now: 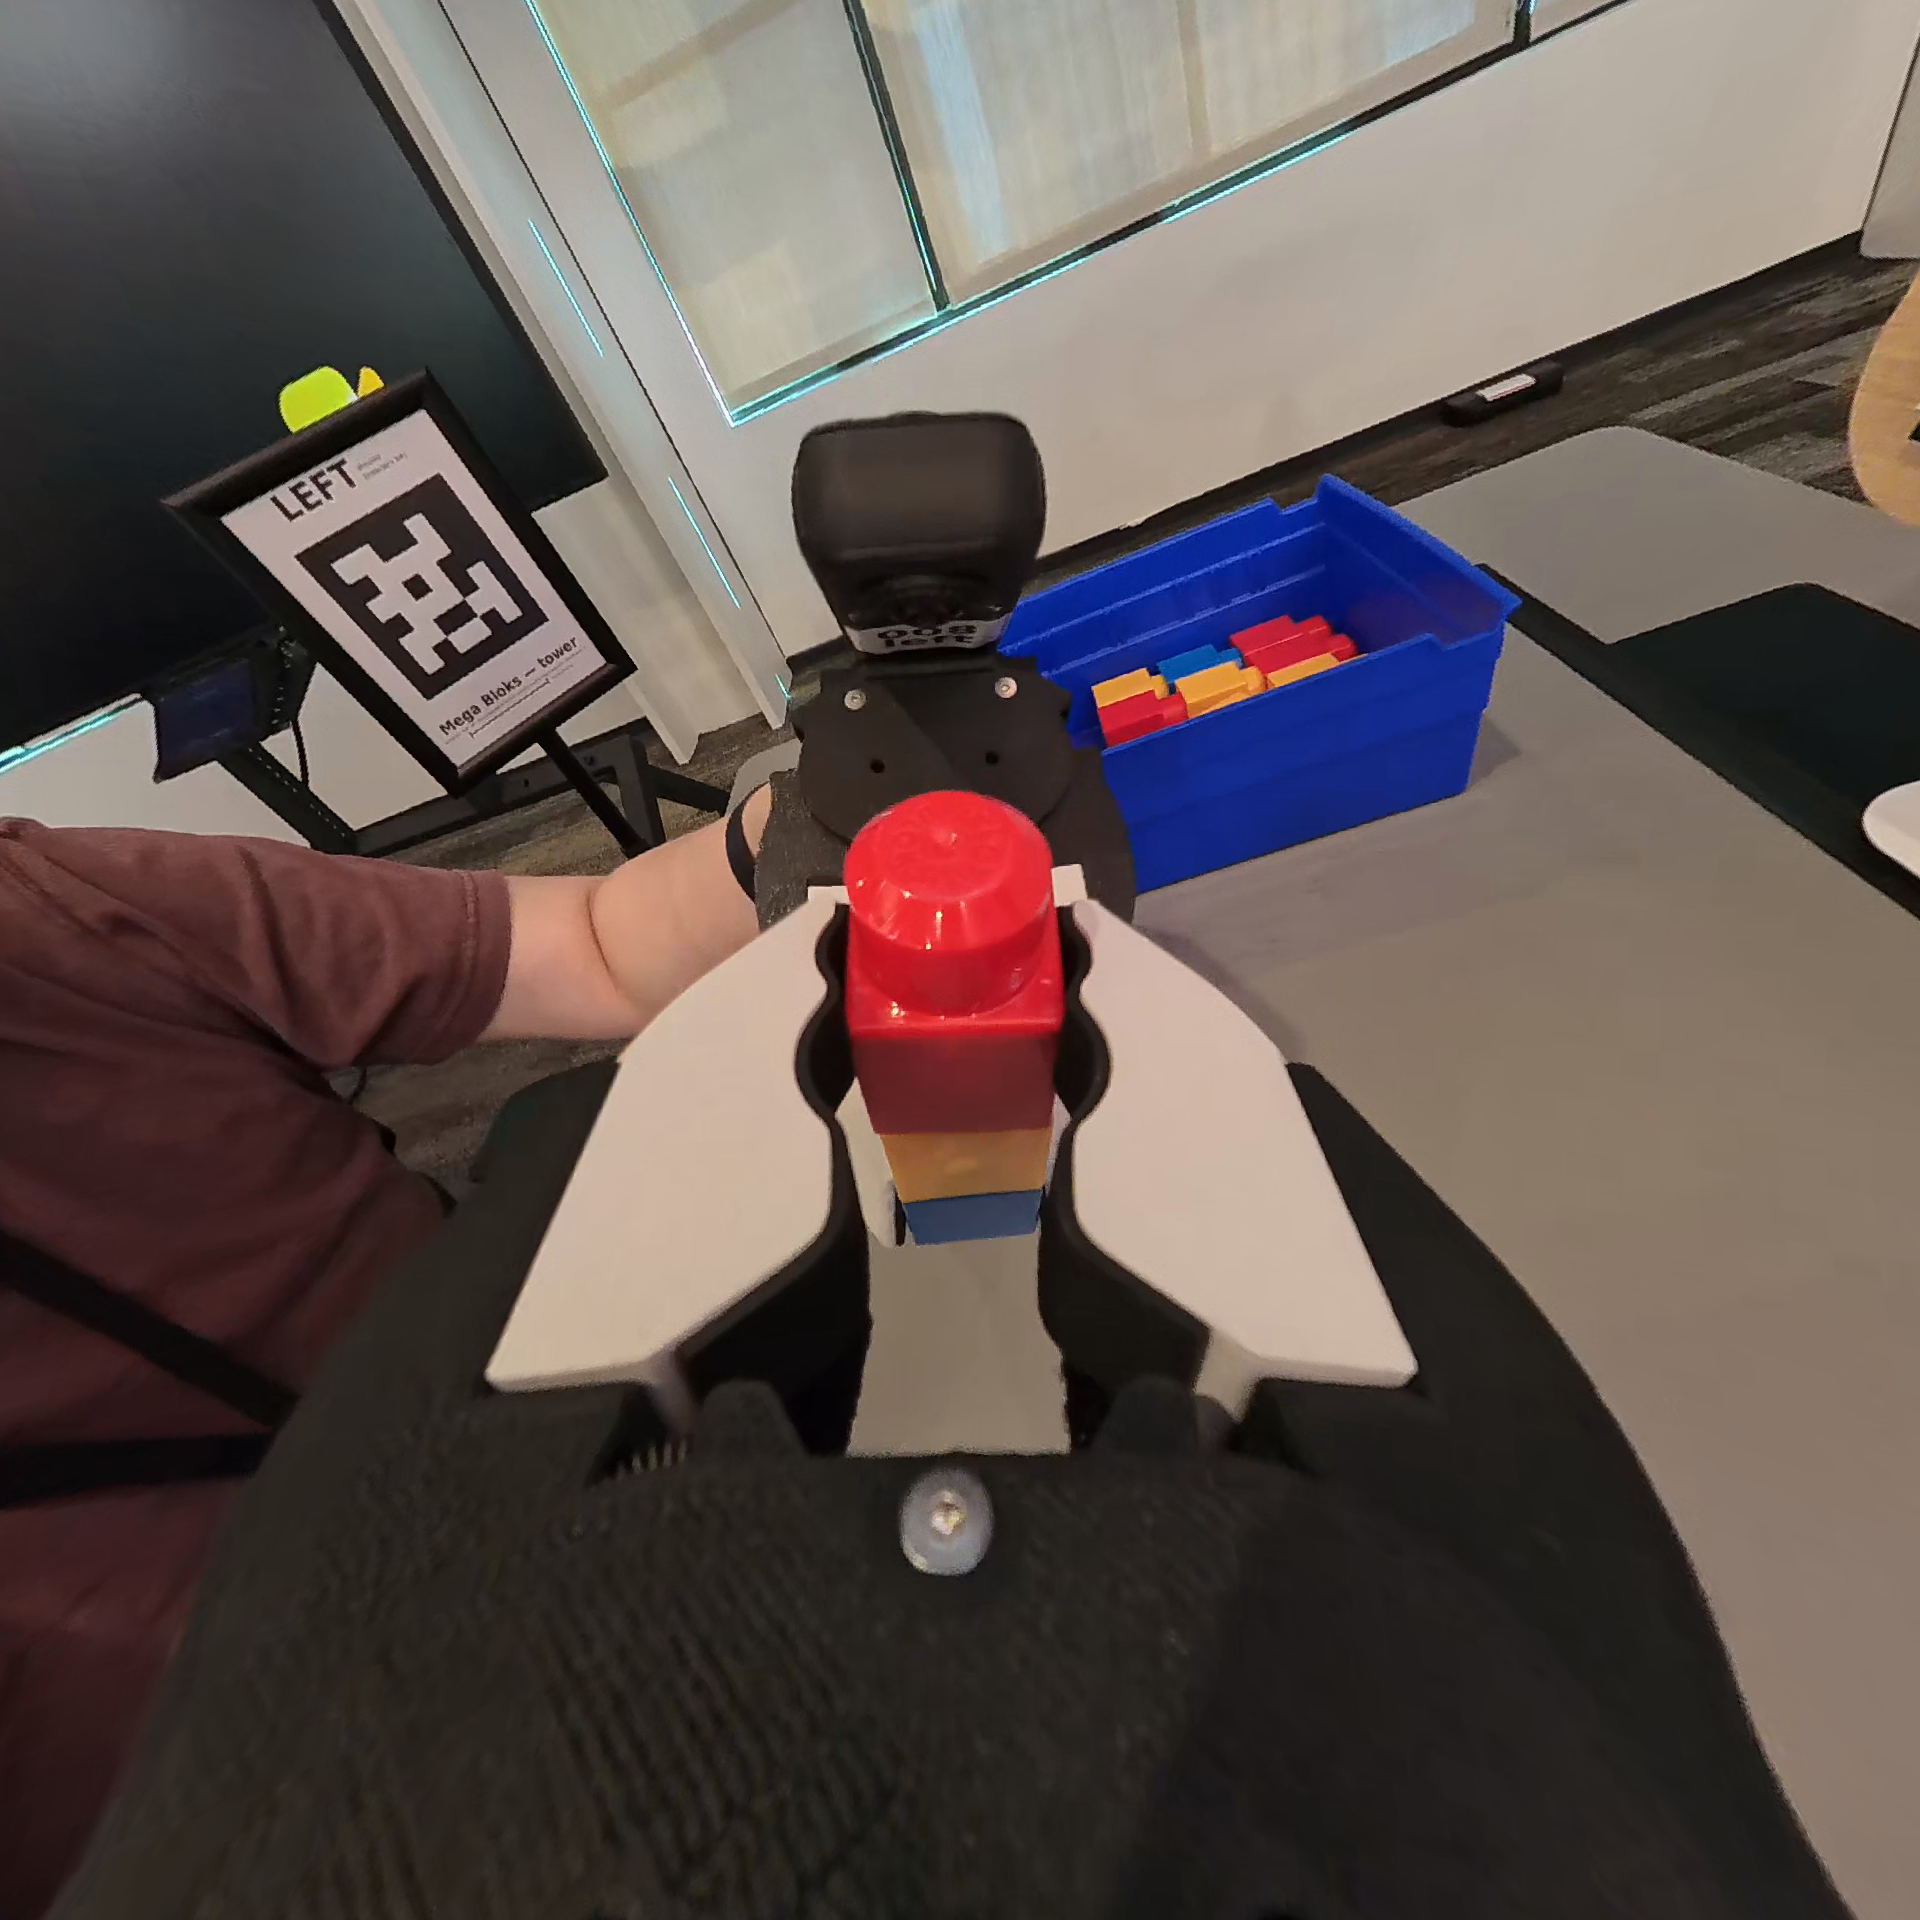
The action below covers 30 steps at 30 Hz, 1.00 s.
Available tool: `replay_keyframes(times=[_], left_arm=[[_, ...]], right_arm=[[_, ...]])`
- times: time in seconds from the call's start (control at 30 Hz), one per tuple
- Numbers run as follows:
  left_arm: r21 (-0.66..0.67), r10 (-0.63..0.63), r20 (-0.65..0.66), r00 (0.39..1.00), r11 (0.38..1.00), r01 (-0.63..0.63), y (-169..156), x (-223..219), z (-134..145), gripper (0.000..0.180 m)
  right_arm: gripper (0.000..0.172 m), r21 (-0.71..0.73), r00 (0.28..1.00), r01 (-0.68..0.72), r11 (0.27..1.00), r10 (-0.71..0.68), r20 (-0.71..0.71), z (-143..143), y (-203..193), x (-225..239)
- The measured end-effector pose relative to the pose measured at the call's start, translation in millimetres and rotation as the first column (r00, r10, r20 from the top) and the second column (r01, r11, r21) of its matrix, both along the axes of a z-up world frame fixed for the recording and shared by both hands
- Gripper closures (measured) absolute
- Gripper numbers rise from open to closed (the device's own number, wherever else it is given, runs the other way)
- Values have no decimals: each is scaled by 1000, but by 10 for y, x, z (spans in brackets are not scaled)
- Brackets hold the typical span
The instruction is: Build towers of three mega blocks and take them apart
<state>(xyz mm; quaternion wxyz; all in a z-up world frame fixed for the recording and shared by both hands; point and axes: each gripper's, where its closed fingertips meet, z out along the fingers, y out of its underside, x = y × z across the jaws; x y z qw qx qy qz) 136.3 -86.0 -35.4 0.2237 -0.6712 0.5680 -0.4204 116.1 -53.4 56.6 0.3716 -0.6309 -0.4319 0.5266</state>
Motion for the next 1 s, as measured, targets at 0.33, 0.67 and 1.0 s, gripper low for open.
replay_keyframes(times=[0.33,0.67,1.0], left_arm=[[-2,-27,-12,1000,1000,27,-51,-2,-6,145],[6,-52,-25,998,999,52,-103,-4,3,145],[4,-58,-34,998,998,58,-149,-6,25,144]], right_arm=[[133,4,1000,-21,1000,21,14,-10,-47,-21],[133,10,998,-67,998,67,8,-1,-115,-24],[134,17,994,-106,994,106,-13,25,-171,-21]])
